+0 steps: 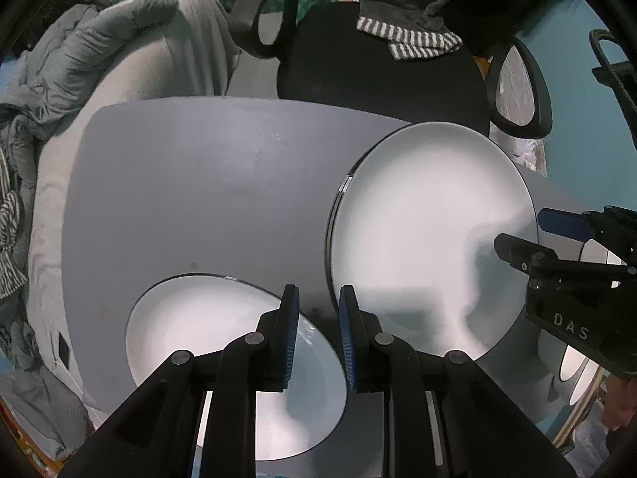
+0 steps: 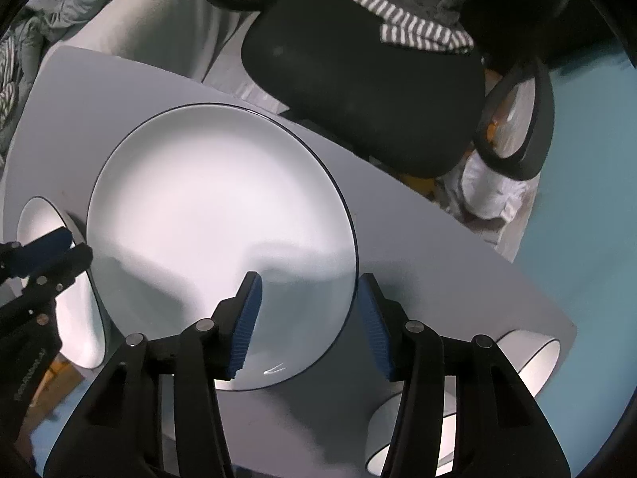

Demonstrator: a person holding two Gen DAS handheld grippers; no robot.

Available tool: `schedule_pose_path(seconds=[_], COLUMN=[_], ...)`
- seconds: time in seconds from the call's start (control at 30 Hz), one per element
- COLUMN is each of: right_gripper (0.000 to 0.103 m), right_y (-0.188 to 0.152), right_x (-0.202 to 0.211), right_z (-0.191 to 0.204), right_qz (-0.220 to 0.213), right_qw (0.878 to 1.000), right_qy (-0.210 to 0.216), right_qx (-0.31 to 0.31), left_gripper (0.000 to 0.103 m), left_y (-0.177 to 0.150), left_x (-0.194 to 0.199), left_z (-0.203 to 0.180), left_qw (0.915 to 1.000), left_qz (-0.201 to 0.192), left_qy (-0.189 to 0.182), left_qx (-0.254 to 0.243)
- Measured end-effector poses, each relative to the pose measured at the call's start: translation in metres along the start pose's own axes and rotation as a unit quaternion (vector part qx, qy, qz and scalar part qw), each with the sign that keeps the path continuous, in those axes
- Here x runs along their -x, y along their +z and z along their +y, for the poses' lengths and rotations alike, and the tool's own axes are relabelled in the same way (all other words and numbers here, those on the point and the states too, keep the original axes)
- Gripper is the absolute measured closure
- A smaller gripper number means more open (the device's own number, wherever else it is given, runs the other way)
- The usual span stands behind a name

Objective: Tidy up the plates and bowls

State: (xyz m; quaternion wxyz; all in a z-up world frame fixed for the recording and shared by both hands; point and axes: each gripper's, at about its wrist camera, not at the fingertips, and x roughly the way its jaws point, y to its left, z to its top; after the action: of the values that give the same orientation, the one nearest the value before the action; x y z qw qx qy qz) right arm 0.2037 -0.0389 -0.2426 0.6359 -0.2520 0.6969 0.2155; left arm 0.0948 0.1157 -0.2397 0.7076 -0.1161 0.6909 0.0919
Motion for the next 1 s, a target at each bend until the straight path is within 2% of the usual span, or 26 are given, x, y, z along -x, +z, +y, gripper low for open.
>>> schedule_pose_path(seconds=[0.03, 0.2, 0.3, 0.5, 0.57, 0.77, 1.0], right_gripper=[0.048, 0.036, 0.036, 0.036, 0.036, 0.036, 0.036], right_y=[-0.001, -0.005, -0.009, -0.016, -0.019, -0.028, -0.037], right_x=[0.002, 0.010, 0.017, 0.028, 0.031, 0.043, 0.052], right_z=[0.000, 0.011, 0.018, 0.031, 0.036, 0.056, 0.087], right_qz=[-0.004, -0.023, -0.029, -0.035, -0.037, -0.037, -0.033], right_qw=[1.000, 1.000, 1.000, 0.999, 0.999, 0.997, 0.996], right_qy=[0.004, 0.009, 0.010, 0.022, 0.026, 0.060, 0.076], right_qx=[0.000, -0.002, 0.001, 0.004, 0.007, 0.016, 0.038], left_gripper=[0.077, 0.076, 0.065, 0.062, 0.056, 0.054, 0.054], left_y=[-0.002, -0.012, -0.018, -0.032, -0.038, -0.058, -0.078], left_x=[0.002, 0.011, 0.016, 0.025, 0.027, 0.030, 0.027], left_z=[0.002, 0.010, 0.016, 0.034, 0.041, 0.069, 0.107], left_qw=[1.0000, 0.9999, 0.9998, 0.9997, 0.9996, 0.9996, 0.9994], left_qz=[-0.004, -0.015, -0.018, -0.022, -0.022, -0.020, -0.009], left_qy=[0.001, 0.007, 0.007, 0.013, 0.014, 0.018, 0.015], left_qx=[0.001, 0.000, 0.001, -0.002, -0.002, 0.005, 0.030])
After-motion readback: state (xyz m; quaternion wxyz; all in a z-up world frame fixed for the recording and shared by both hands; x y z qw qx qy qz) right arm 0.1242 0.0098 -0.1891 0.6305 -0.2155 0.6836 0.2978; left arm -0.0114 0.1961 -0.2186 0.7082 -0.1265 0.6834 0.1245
